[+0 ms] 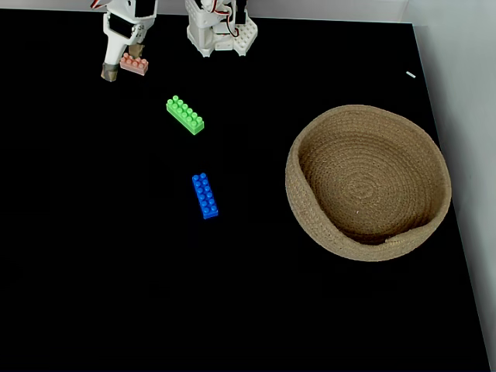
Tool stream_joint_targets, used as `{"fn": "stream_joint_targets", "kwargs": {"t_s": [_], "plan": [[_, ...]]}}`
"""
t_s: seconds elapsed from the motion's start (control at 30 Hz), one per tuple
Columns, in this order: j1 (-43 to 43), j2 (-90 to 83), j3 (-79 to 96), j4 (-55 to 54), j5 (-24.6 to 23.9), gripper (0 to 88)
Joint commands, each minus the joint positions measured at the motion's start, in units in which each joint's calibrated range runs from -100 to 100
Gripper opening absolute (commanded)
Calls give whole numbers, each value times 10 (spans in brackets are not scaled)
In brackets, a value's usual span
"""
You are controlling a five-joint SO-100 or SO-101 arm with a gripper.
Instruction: Place the lego blocks in the tray
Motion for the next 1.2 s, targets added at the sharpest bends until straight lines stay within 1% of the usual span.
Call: {"fn": "stream_joint_targets", "kwargs": {"t_s": [0.0, 0.07, 0.27, 0.6, 0.67, 0.8, 0.87, 0.9, 0.97, 1.1, 1.17], "plan": [[27, -30, 31, -3, 15, 364], [30, -30, 40, -6, 18, 352], [43, -30, 57, -15, 21, 359], [61, -57, 112, -44, 35, 334], [59, -63, 124, -59, 37, 303], [52, -76, 159, -97, 44, 197], [57, -75, 164, -99, 44, 148], [58, -65, 157, -95, 39, 113], [59, -30, 136, -93, 16, 3], [52, -8, 109, -87, 7, 3], [27, -25, 106, -87, -1, 3]]}}
